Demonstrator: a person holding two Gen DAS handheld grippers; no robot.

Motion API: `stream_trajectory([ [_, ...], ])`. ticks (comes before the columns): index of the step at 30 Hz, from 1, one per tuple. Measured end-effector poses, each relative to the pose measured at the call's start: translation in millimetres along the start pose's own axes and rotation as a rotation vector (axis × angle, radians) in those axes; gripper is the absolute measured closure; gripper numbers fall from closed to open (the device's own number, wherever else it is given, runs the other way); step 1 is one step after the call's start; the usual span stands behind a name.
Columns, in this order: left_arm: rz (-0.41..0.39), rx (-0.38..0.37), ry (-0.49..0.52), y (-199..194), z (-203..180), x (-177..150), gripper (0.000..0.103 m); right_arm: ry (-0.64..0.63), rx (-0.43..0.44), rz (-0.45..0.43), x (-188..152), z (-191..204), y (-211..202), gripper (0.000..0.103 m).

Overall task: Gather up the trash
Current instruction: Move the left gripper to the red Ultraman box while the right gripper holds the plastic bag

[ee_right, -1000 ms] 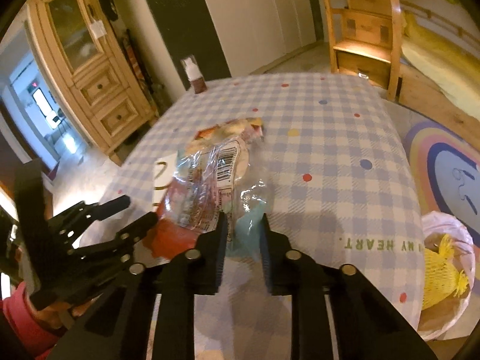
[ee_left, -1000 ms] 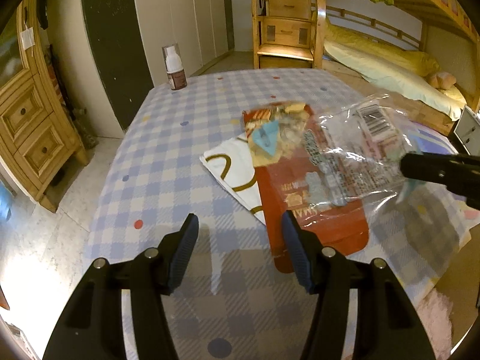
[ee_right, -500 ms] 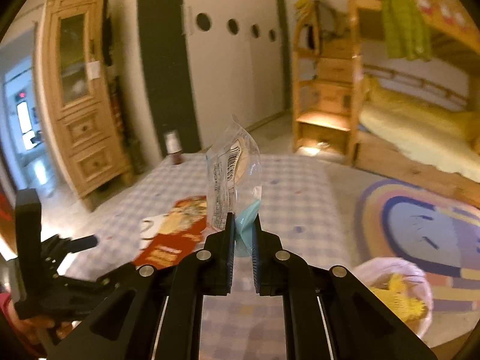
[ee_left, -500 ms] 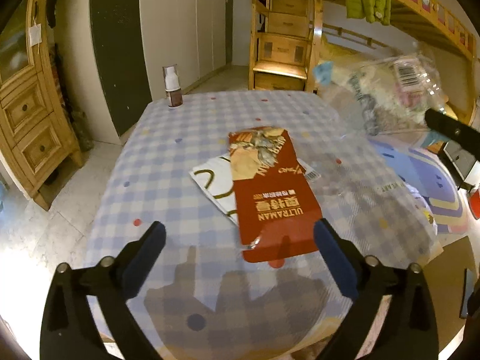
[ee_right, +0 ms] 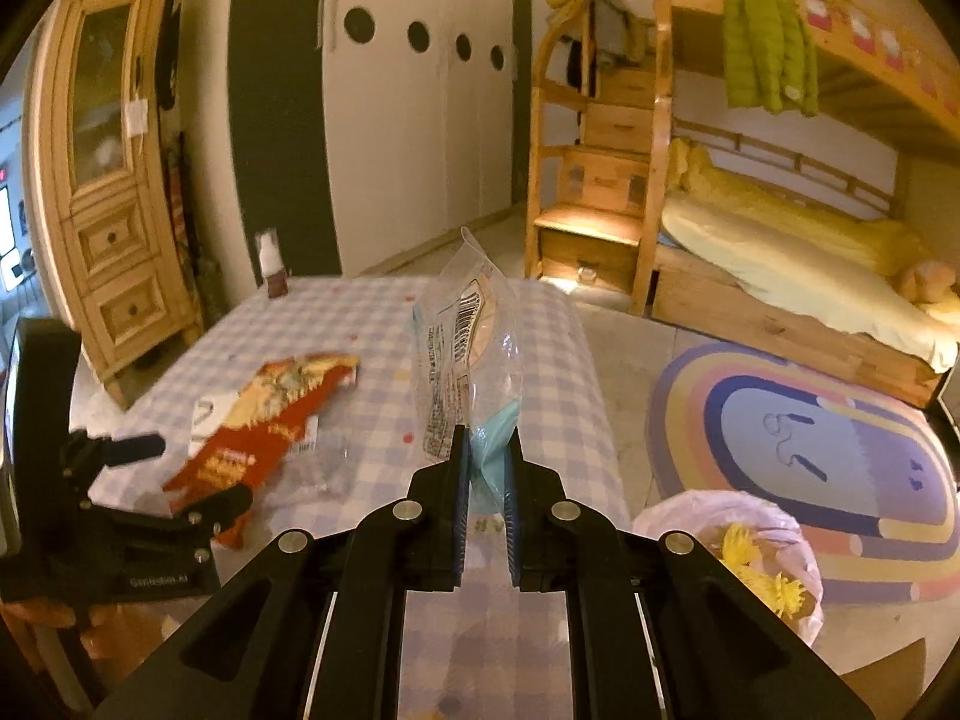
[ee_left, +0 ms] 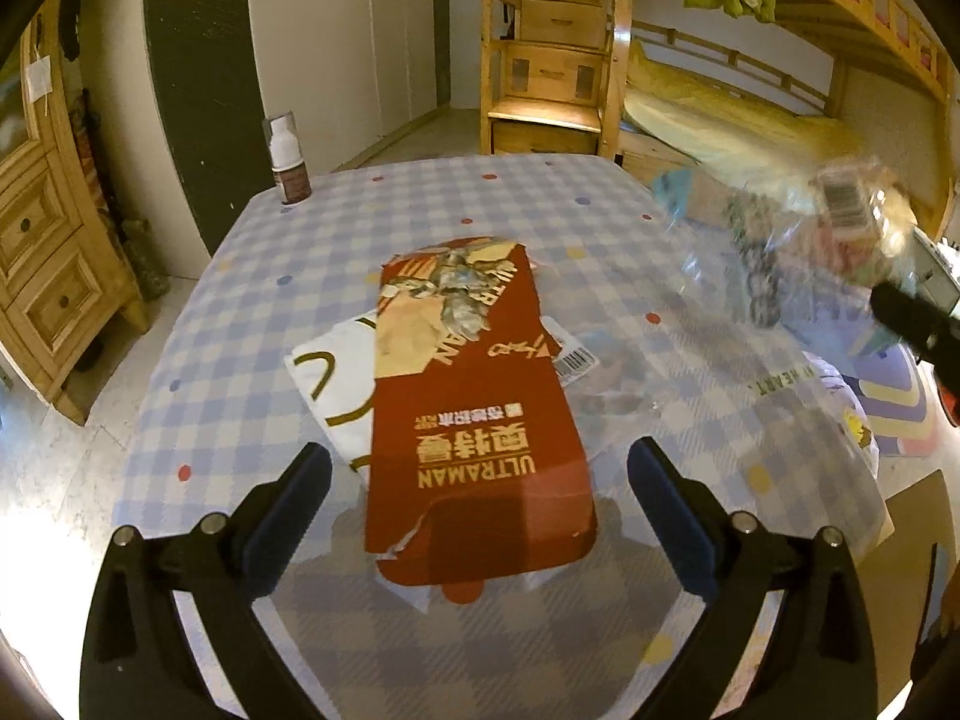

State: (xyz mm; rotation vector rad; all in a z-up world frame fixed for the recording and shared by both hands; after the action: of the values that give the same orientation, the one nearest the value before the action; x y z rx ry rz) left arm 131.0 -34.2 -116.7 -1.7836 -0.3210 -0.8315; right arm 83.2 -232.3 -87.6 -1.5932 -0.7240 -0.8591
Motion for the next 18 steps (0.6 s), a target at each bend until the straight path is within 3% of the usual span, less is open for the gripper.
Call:
stream_trajectory([
  [6, 0.019, 0.007, -0.007, 2.7, 2.5, -4.4, 0.007, -0.093, 0.067, 0.108, -26.3, 19.7, 12.4, 0.091],
  [11, 0.017, 0.004, -0.021, 0.5, 7.3, -5.3, 0.007, -0.106, 0.108, 0.142, -35.6, 29.7, 15.8, 0.09],
  [13, 0.018, 0.005, -0.022, 0.7, 8.0, -5.3, 0.007, -0.099, 0.117, 0.136, -32.1, 29.9, 14.5, 0.084],
  [16, 0.017, 0.002, -0.027, 0.4, 9.1, -4.5, 0.007, -0.069, 0.132, 0.112, -23.6, 28.1, 11.3, 0.066],
  [18, 0.018, 0.001, -0.026, 0.4, 9.4, -4.4, 0.007, -0.034, 0.144, 0.099, -16.3, 24.6, 8.9, 0.065],
])
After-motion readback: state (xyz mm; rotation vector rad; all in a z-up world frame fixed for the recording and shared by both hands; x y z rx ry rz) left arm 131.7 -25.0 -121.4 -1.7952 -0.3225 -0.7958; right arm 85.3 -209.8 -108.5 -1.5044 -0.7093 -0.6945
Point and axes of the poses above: each gripper's, at about its wrist camera, not at the fingertips, and y roughly the way its jaws point, z to its left, x to its top, the point moved 2 cm from there along y, roughly the way its jaws point, and after that the axes turned 14 degrees about -x, right-handed, at the moved point
